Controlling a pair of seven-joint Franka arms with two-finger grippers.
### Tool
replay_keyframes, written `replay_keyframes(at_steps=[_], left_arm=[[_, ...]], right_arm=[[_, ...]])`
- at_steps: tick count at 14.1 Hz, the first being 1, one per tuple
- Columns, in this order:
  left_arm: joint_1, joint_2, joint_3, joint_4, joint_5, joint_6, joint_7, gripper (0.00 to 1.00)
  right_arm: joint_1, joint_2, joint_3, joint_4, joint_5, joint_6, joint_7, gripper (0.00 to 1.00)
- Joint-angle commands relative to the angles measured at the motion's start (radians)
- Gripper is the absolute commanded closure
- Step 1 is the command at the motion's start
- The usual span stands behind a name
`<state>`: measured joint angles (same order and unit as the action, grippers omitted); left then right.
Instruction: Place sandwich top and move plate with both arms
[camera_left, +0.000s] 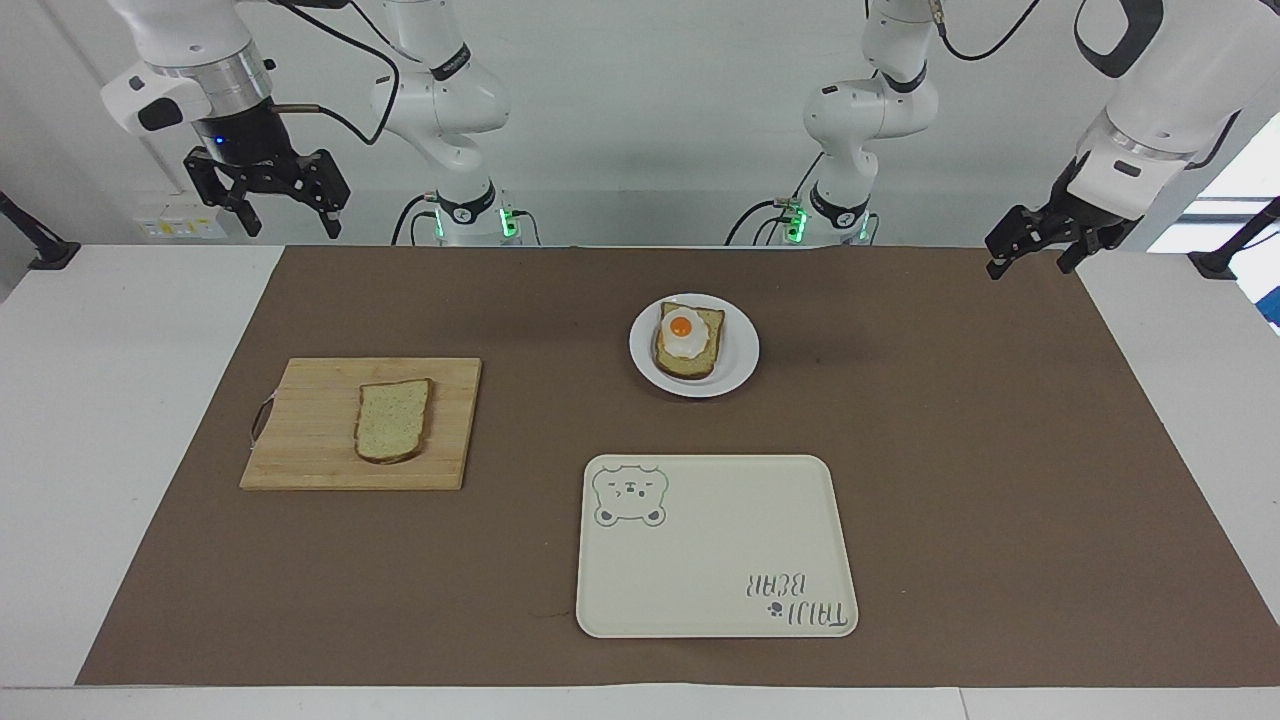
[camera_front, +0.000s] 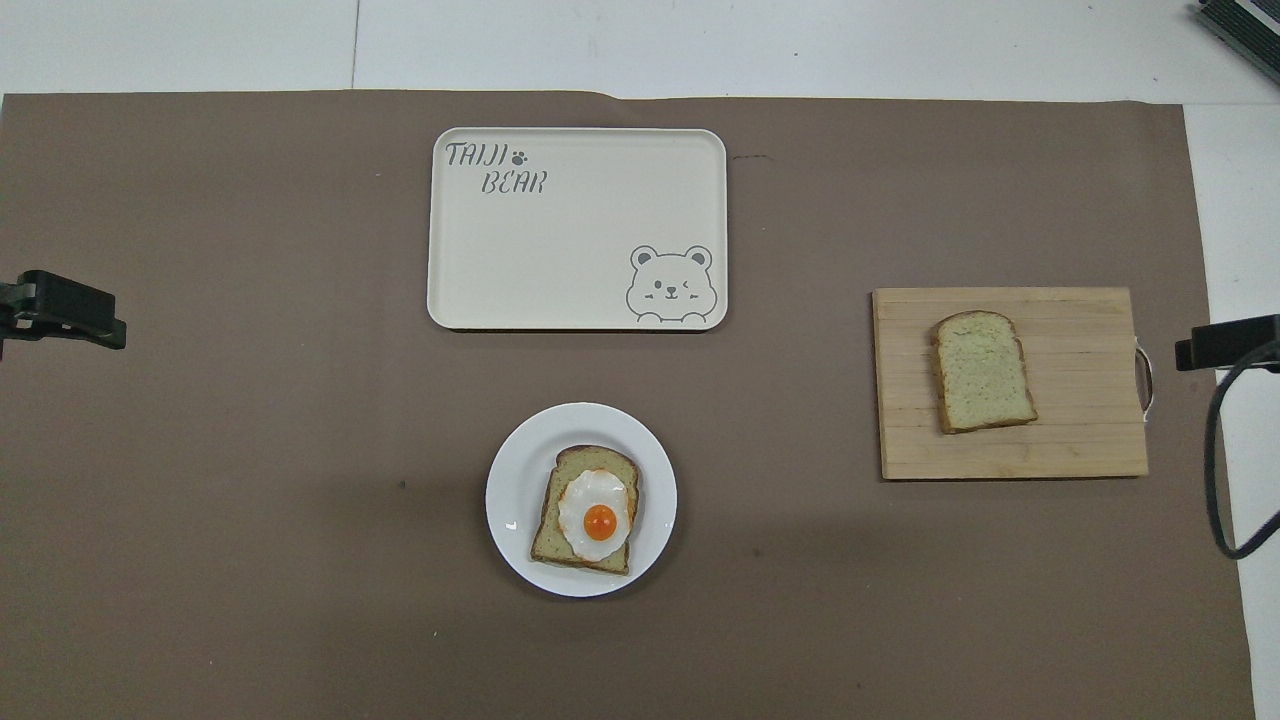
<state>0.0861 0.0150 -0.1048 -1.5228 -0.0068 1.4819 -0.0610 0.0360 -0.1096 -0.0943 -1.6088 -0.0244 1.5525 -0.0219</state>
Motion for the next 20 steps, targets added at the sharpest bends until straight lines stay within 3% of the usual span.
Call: replay_keyframes(at_steps=[1,17,20], left_arm=[[-0.005,0.014,0.002,0.032,0.018,-0.026,-0.013,0.00],[-0.005,0.014,0.002,0.032,0.018,-0.026,-0.013,0.00],[-0.005,0.014,0.002,0.032,0.018,-0.026,-0.013,0.00]], right_arm=[[-0.001,-0.004,0.001,-0.011,0.009,0.012,0.007,0.00],[-0.001,-0.006,0.002,-0.029,0.009,0.008,0.003,0.00],[-0.001,0.010,0.002,-0.075,0.011,0.092,-0.003,0.00]])
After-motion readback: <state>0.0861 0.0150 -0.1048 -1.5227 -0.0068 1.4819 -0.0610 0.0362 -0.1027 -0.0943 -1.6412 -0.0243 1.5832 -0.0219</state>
